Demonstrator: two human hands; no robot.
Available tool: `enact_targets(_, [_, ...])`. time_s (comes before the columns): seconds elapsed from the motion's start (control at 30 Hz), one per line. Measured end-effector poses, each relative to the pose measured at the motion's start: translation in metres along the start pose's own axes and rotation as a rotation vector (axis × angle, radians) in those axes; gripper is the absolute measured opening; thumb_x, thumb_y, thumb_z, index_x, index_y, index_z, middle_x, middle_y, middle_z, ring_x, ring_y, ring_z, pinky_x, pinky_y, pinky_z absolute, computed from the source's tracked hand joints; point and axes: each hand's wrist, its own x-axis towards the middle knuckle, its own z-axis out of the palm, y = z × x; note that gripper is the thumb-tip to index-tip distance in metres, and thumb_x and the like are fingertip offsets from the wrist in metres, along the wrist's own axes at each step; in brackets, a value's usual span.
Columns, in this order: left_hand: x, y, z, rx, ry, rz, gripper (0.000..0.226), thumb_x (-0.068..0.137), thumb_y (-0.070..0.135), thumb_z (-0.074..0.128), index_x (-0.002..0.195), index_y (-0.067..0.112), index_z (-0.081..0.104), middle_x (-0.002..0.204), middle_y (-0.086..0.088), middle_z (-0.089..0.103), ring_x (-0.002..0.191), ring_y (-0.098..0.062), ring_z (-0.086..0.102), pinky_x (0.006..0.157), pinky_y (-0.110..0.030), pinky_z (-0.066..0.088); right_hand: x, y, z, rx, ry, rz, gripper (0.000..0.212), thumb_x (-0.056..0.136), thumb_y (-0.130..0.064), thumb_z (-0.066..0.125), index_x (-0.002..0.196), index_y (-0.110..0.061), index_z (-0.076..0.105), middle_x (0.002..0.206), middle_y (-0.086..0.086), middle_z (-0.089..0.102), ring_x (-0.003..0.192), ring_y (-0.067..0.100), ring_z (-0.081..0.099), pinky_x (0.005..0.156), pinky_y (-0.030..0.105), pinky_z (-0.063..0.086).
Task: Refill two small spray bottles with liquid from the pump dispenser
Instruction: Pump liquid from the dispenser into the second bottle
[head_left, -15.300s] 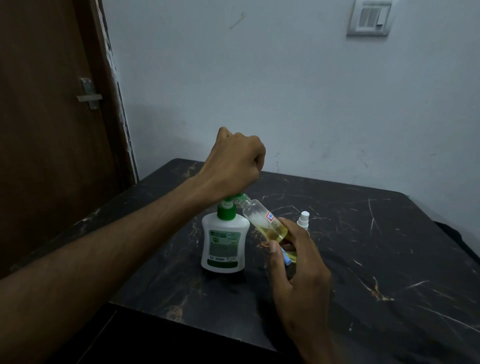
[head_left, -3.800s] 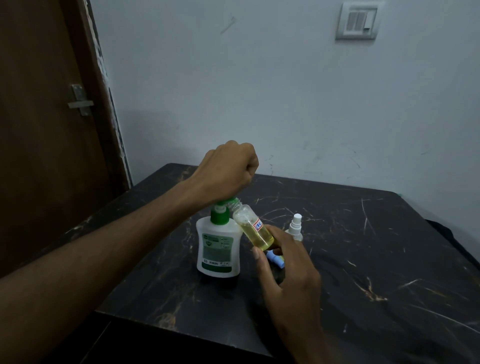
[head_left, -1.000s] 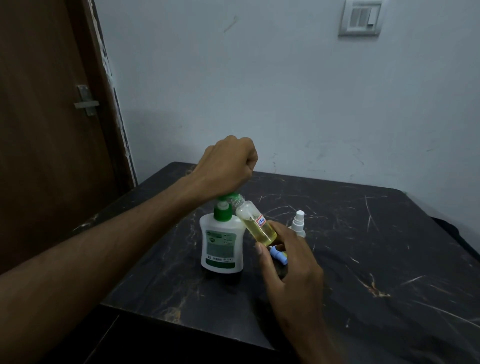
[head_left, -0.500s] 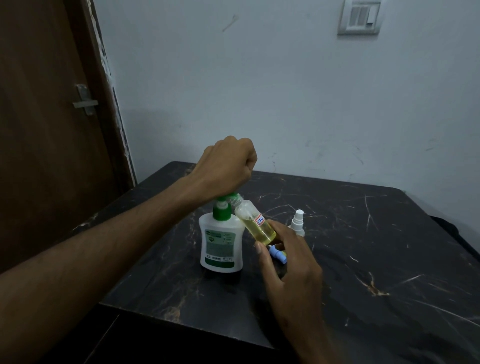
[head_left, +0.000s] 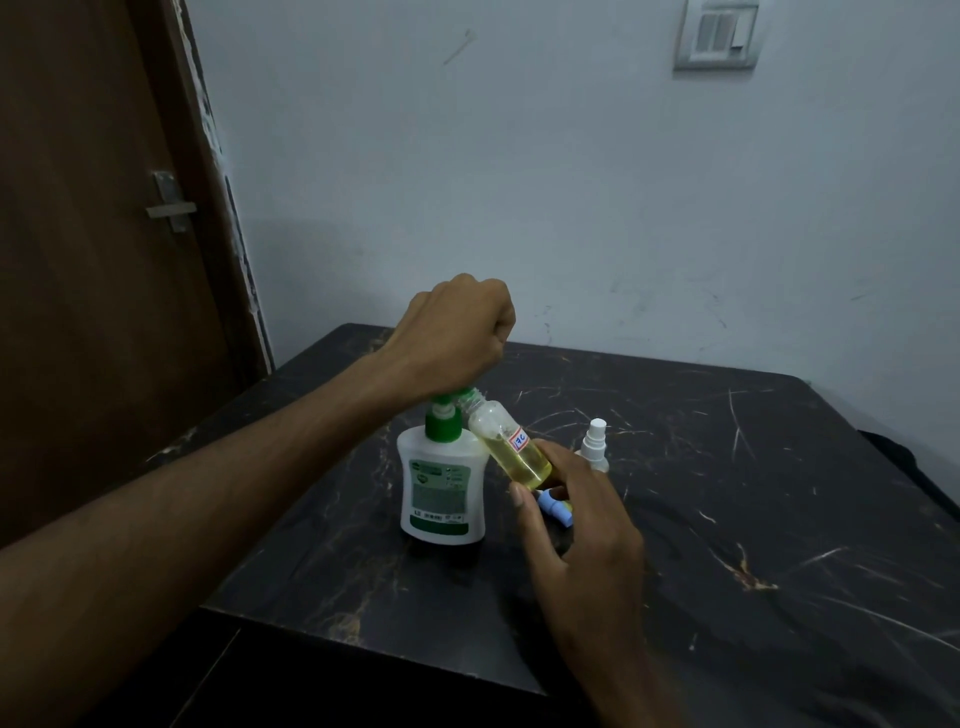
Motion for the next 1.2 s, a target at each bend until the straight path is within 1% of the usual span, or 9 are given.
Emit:
enact_targets(0.13, [0.0018, 0.0004, -0.0045, 0.0, 0.013, 0.003, 0.041, 0.075, -0.006, 0.051, 0.05, 0.023, 0.037, 0.051, 0.009, 0.039, 0.05, -0.009, 0.038, 0.054, -0.027, 0.029, 0.0, 0.0001, 0.0006, 0.002, 0.001, 0.004, 0.042, 0.098, -0.037, 0.06, 0.133, -0.015, 0.066, 0.118, -0.007, 0.068, 0.109, 0.004, 0.064, 0.093, 0.023, 0.053])
enact_targets(0.27, [-0.0003, 0.0005, -0.0007, -0.018, 0.017, 0.0, 0.044, 0.078, -0.006, 0.051, 0.051, 0.025, 0.036, 0.052, 0.011, 0.038, 0.05, -0.008, 0.039, 0.056, -0.026, 0.032, -0.0006, 0.0006, 0.0001, 0.006, -0.004, 0.017, 0.042, 0.098, -0.038, 0.06, 0.133, -0.017, 0.066, 0.118, -0.008, 0.068, 0.11, 0.004, 0.064, 0.092, 0.026, 0.054])
enact_targets(0.33, [-0.0006, -0.001, 0.0002, -0.023, 0.016, -0.003, 0.044, 0.079, -0.006, 0.052, 0.051, 0.025, 0.037, 0.052, 0.011, 0.038, 0.051, -0.008, 0.04, 0.056, -0.026, 0.033, -0.0007, -0.0006, -0.0005, 0.006, -0.001, 0.017, 0.041, 0.098, -0.037, 0.062, 0.133, -0.017, 0.066, 0.118, -0.008, 0.068, 0.11, 0.004, 0.064, 0.092, 0.024, 0.054])
enact_targets(0.47, [0.0013, -0.0016, -0.003, 0.004, 0.029, 0.001, 0.04, 0.076, -0.005, 0.052, 0.051, 0.023, 0.038, 0.053, 0.008, 0.041, 0.052, -0.009, 0.041, 0.053, -0.026, 0.028, -0.0007, -0.002, -0.0007, -0.002, 0.002, 0.01, 0.039, 0.097, -0.033, 0.065, 0.132, -0.016, 0.066, 0.115, -0.008, 0.068, 0.106, 0.004, 0.064, 0.09, 0.019, 0.052])
enact_targets(0.53, [0.0017, -0.0025, -0.0023, 0.001, 0.032, 0.002, 0.04, 0.076, -0.005, 0.052, 0.051, 0.023, 0.039, 0.053, 0.008, 0.042, 0.051, -0.009, 0.041, 0.055, -0.027, 0.031, -0.0008, -0.0019, -0.0007, -0.005, 0.007, 0.008, 0.038, 0.096, -0.031, 0.066, 0.131, -0.016, 0.067, 0.114, -0.008, 0.068, 0.105, 0.003, 0.064, 0.09, 0.018, 0.051])
enact_targets(0.67, [0.0005, -0.0058, 0.0032, -0.032, 0.015, -0.006, 0.041, 0.077, -0.007, 0.05, 0.05, 0.023, 0.041, 0.051, 0.011, 0.041, 0.051, -0.009, 0.044, 0.057, -0.033, 0.048, -0.0005, -0.0007, -0.0002, -0.011, -0.001, 0.008, 0.04, 0.098, -0.036, 0.063, 0.132, -0.017, 0.066, 0.114, -0.008, 0.068, 0.104, 0.003, 0.063, 0.089, 0.016, 0.05])
enact_targets(0.83, [0.0016, -0.0047, -0.0003, -0.018, -0.007, 0.001, 0.038, 0.075, -0.006, 0.05, 0.05, 0.022, 0.042, 0.052, 0.008, 0.044, 0.052, -0.009, 0.044, 0.057, -0.029, 0.037, -0.0007, 0.0, 0.0007, -0.003, -0.003, 0.009, 0.041, 0.098, -0.037, 0.06, 0.133, -0.018, 0.065, 0.116, -0.009, 0.067, 0.107, 0.002, 0.063, 0.091, 0.018, 0.051])
enact_targets(1.0, [0.0018, -0.004, 0.0004, -0.013, -0.007, -0.01, 0.034, 0.072, -0.007, 0.048, 0.048, 0.018, 0.042, 0.048, 0.005, 0.042, 0.048, -0.011, 0.042, 0.053, -0.026, 0.037, -0.0013, 0.0024, 0.0005, 0.001, 0.001, 0.004, 0.039, 0.097, -0.032, 0.065, 0.133, -0.017, 0.066, 0.118, -0.008, 0.068, 0.109, 0.003, 0.063, 0.093, 0.02, 0.052])
enact_targets(1.2, [0.0021, -0.0039, 0.0006, -0.016, 0.0, -0.003, 0.038, 0.073, -0.007, 0.05, 0.048, 0.02, 0.039, 0.048, 0.006, 0.04, 0.047, -0.01, 0.04, 0.052, -0.025, 0.032, -0.0004, 0.0031, 0.0019, 0.01, -0.007, 0.006, 0.042, 0.098, -0.038, 0.06, 0.134, -0.016, 0.065, 0.121, -0.008, 0.067, 0.112, 0.004, 0.063, 0.095, 0.027, 0.055])
